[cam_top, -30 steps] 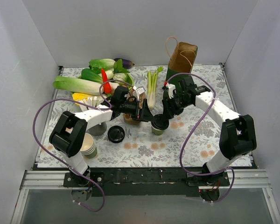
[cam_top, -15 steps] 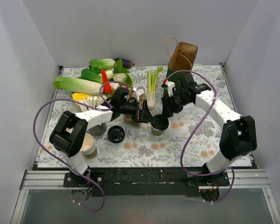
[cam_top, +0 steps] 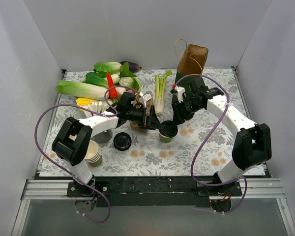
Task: Pack the takeout coffee
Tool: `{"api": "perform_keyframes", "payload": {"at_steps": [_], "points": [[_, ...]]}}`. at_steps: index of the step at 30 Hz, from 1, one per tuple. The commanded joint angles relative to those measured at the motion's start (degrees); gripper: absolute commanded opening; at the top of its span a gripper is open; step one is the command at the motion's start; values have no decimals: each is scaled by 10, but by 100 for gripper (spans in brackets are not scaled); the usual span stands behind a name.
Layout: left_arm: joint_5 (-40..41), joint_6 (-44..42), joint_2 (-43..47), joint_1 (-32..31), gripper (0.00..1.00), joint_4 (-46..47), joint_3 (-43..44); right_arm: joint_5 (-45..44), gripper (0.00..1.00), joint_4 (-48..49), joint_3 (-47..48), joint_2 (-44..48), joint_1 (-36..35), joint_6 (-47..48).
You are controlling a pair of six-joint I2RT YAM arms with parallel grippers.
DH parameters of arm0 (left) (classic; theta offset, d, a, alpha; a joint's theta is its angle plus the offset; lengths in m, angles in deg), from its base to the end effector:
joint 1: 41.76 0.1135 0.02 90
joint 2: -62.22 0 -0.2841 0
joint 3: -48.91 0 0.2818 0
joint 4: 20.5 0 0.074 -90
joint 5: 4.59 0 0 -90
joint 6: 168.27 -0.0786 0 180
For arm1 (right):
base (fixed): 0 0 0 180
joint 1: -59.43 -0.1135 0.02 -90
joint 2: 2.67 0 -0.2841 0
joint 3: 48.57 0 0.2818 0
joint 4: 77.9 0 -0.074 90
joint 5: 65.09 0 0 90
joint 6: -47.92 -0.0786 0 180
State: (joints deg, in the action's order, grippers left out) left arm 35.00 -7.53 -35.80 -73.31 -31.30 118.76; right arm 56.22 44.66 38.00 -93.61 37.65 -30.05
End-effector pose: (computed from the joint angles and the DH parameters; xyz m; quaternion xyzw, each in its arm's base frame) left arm 0.3130 -0.2633 0.1837 0.1010 -0.8308 0.5446 0.0548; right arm 0.3306 0.1761 0.2517 -0.3344 0.8744 0.2807 0.2114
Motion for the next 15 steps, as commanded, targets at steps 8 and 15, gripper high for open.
{"api": "perform_keyframes", "payload": {"at_steps": [8, 15], "points": [[-11, 1, 24, 3, 91, 18, -10, 27, 50, -12, -12, 22, -3, -6], [-14, 6, 22, 3, 91, 26, -14, 22, 50, -12, -10, 17, -2, -11]]}}
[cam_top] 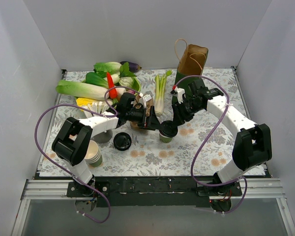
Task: Pack the takeout coffee
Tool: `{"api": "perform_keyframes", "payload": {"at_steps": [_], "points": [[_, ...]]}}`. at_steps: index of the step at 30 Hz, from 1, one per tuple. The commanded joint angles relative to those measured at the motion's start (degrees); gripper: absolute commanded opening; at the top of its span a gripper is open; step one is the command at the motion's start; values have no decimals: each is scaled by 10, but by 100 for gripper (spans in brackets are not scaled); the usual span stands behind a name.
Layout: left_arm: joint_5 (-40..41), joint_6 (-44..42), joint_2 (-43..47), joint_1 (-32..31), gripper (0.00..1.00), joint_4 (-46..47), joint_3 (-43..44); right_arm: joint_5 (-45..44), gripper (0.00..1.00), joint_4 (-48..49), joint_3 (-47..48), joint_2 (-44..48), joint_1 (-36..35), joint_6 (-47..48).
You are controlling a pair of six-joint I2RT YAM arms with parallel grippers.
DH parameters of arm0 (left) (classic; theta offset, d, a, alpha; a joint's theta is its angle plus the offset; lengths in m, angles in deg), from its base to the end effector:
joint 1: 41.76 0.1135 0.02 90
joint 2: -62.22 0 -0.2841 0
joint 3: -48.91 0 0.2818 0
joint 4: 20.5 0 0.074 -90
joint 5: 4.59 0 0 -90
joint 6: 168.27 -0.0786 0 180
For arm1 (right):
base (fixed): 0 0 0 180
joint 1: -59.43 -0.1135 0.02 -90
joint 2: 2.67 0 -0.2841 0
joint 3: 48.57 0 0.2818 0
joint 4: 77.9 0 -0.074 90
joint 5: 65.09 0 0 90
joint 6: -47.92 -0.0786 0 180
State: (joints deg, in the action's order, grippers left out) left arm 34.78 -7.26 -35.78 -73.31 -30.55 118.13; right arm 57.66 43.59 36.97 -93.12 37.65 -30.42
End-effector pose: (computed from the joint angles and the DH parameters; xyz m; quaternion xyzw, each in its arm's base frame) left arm 0.3117 -0.2627 0.1815 0.1014 -0.8298 0.5458 0.0567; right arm 0.3238 0.1752 0.2482 -0.3307 0.8756 0.2928 0.1955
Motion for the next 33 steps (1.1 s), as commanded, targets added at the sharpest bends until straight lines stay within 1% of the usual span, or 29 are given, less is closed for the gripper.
{"api": "perform_keyframes", "payload": {"at_steps": [1, 14, 26, 30, 33], "points": [[-12, 5, 21, 4, 91, 22, -9, 9, 50, 0, 2, 11, -2, -8], [-12, 11, 18, 4, 91, 33, -9, 21, 46, 6, 9, 3, -8, -22], [-11, 12, 12, 3, 91, 34, -9, 21, 46, 14, 29, 1, -18, -30], [31, 9, 9, 3, 89, 8, -5, 10, 46, 10, 35, 5, -18, -27], [41, 10, 7, 3, 89, 4, -1, 2, 46, 13, 41, 10, -18, -26]]}}
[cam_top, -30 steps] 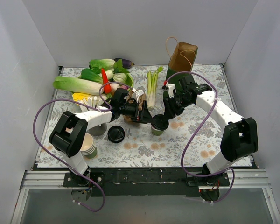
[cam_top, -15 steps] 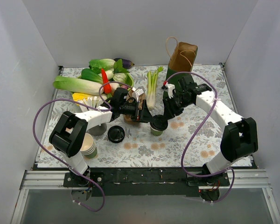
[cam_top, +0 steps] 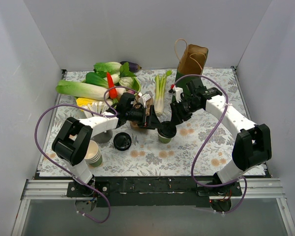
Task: Pack the takeout coffee
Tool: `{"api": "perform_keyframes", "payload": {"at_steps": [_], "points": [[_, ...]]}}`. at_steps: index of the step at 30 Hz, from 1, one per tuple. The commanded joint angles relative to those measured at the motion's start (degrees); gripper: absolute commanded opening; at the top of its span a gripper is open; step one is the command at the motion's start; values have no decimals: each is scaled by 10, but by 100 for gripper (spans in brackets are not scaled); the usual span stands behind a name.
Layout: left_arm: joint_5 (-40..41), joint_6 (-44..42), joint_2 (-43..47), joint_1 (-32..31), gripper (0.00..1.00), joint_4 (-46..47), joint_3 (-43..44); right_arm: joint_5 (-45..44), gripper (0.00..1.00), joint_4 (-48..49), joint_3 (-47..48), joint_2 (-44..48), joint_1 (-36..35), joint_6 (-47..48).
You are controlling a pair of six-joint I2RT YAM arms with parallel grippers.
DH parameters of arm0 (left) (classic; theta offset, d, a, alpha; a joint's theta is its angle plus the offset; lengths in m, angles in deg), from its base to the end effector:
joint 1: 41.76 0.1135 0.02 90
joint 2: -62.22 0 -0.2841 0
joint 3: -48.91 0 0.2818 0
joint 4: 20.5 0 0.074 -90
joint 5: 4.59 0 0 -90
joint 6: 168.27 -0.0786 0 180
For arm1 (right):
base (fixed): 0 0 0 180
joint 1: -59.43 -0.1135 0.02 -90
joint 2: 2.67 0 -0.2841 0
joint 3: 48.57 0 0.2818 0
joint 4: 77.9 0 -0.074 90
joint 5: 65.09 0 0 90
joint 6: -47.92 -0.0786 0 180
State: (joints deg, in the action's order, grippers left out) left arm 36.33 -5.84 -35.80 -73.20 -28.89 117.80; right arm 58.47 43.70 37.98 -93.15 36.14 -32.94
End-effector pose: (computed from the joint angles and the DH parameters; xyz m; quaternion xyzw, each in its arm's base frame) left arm 0.3148 -0.2621 0.1812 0.1137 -0.8286 0.5463 0.0453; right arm 0.3211 0.1855 0.2547 -0.3259 0.8734 0.3064 0.1927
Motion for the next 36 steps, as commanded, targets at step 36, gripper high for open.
{"api": "perform_keyframes", "payload": {"at_steps": [36], "points": [[17, -3, -7, 2, 89, -9, 15, 27, 39, 3, -3, -3, 15, -27]]}}
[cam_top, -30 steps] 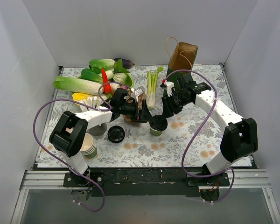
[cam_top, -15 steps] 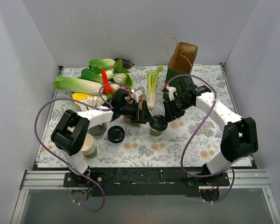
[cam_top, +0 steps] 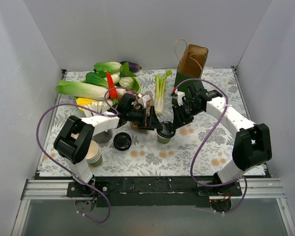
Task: Pack the takeout coffee
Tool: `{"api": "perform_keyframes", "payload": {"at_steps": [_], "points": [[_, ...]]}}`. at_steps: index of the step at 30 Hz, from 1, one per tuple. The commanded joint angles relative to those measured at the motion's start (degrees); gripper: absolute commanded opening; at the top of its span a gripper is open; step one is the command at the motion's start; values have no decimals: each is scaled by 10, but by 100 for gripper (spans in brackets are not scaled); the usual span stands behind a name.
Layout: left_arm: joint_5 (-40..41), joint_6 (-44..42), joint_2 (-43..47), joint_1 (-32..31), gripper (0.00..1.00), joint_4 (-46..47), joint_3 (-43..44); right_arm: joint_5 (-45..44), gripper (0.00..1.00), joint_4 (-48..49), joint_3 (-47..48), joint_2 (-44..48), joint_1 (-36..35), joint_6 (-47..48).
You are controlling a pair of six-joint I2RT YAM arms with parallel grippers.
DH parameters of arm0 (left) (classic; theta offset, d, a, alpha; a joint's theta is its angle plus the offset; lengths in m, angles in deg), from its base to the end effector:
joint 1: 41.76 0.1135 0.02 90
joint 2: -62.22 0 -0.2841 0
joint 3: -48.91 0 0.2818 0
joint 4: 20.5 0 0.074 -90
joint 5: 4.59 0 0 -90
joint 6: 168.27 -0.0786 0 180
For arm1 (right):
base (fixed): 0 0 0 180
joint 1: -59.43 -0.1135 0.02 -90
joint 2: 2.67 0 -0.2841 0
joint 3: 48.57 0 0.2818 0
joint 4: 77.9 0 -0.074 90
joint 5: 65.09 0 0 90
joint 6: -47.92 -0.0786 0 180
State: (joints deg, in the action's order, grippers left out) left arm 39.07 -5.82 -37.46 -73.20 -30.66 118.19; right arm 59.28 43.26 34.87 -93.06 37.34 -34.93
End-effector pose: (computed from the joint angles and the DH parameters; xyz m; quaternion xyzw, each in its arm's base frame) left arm 0.3187 -0.2615 0.1676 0.1384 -0.8398 0.5230 0.0444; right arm 0.3156 0.1760 0.2368 -0.2957 0.8882 0.3125 0.1611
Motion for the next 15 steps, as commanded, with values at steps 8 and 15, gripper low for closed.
{"api": "perform_keyframes", "payload": {"at_steps": [8, 15], "points": [[-11, -4, 14, 2, 89, 9, 12, 21, 36, 11, 48, -10, 1, -13], [-9, -6, 19, 1, 89, 1, 13, 23, 36, 13, 46, -13, -2, -14]]}}
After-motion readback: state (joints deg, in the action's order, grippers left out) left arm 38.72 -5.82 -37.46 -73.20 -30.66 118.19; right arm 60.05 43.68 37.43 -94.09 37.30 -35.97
